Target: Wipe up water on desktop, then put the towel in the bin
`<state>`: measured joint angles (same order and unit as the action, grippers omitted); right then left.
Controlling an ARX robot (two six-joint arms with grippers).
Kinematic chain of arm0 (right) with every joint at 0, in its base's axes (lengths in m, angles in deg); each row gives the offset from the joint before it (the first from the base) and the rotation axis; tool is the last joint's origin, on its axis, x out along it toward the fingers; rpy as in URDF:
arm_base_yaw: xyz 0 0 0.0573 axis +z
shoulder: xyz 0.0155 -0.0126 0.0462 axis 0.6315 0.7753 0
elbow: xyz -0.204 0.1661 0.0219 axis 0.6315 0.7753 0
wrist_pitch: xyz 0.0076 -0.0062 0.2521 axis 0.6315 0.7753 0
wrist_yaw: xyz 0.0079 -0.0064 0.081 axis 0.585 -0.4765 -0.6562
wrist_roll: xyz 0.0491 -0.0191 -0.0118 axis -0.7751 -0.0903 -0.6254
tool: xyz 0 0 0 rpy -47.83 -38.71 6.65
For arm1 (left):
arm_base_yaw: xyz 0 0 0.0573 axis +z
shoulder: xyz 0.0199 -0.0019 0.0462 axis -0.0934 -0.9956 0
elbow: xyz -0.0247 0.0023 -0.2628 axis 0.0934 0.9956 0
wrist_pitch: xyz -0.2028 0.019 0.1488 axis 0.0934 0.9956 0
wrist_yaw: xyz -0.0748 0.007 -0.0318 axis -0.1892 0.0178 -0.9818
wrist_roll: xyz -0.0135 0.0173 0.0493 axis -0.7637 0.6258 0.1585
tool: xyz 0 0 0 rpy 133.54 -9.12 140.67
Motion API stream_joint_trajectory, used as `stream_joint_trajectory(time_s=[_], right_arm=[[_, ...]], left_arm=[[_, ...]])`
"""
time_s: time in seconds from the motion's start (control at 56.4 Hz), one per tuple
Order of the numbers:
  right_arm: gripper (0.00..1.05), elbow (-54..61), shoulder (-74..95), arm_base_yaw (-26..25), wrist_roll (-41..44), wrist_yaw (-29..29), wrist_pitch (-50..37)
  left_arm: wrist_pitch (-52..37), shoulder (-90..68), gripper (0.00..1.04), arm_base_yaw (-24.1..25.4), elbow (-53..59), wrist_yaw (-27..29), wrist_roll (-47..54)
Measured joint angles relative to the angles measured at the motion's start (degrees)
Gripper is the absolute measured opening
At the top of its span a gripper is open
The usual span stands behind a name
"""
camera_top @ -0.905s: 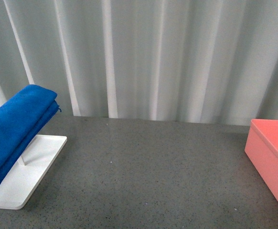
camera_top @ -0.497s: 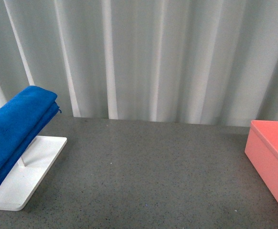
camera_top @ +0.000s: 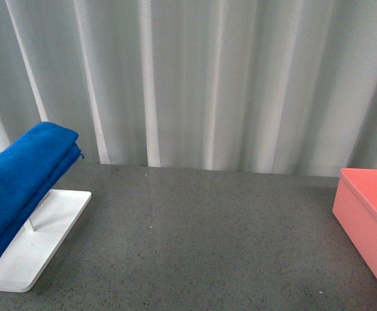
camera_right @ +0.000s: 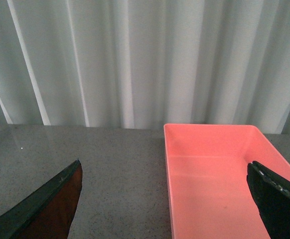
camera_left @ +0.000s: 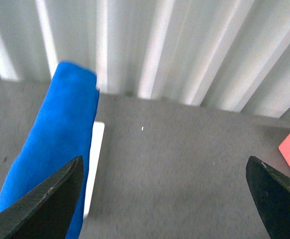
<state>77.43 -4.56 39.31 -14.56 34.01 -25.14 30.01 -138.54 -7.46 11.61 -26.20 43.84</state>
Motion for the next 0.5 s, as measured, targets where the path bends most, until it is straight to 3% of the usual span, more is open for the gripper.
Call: stream_joint_trajectory(time_s=[0.177, 0.284, 0.497], right_arm=[[0.98, 0.0, 0.0, 0.0, 0.0, 0.0, 0.0], [0.98, 0.0, 0.0, 0.0, 0.0, 0.0, 0.0], [0.98, 0.0, 0.0, 0.0, 0.0, 0.0, 0.0]], left_arm=[[3.8, -28.2, 0.98, 0.8, -19.9, -2.0, 8.7], [7.8, -42.5, 0.98, 1.8, -31.0, 0.6, 12.4], [9.9, -55.3, 0.98, 6.5, -44.1, 5.2, 14.9]])
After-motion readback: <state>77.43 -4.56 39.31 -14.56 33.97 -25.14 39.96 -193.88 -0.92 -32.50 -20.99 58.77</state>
